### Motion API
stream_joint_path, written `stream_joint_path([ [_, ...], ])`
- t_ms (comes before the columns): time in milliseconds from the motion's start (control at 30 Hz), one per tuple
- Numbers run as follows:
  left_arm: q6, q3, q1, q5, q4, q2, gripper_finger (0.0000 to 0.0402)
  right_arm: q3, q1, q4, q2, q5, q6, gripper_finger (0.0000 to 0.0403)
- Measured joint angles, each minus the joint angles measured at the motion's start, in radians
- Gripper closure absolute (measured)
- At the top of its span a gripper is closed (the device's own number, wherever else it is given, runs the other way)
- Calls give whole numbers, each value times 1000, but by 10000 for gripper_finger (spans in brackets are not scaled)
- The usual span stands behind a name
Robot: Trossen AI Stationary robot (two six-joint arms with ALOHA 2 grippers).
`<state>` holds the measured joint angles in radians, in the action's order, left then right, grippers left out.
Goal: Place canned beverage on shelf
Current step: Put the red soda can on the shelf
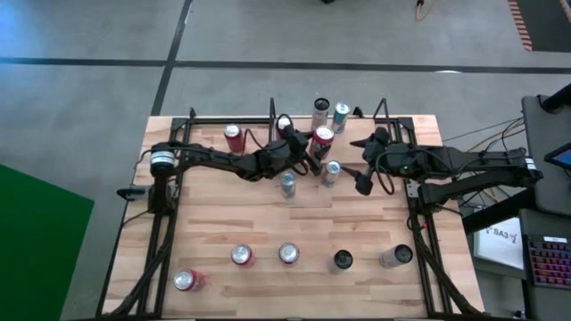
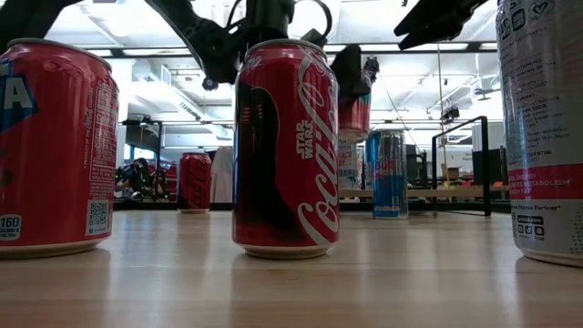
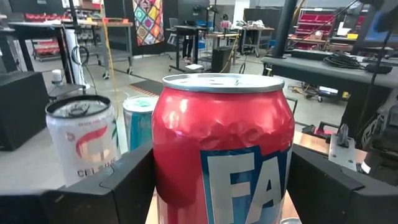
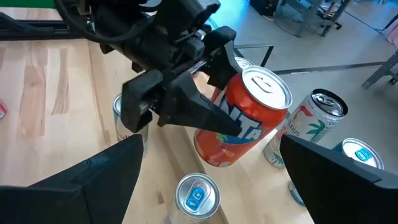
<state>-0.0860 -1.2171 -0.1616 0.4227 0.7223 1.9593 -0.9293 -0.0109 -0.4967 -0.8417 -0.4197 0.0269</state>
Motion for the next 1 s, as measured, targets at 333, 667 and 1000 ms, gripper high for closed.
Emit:
stream_joint_path([
  [333,24,0,-4,32,-38,3,117,1,0,1,-20,0,-1,35],
  [667,40,0,-5,40,-43,3,116,1,0,4,-37,0,-5,35],
  [1000,41,0,-7,41,-49,3,116,1,0,4,-37,0,-11,35],
])
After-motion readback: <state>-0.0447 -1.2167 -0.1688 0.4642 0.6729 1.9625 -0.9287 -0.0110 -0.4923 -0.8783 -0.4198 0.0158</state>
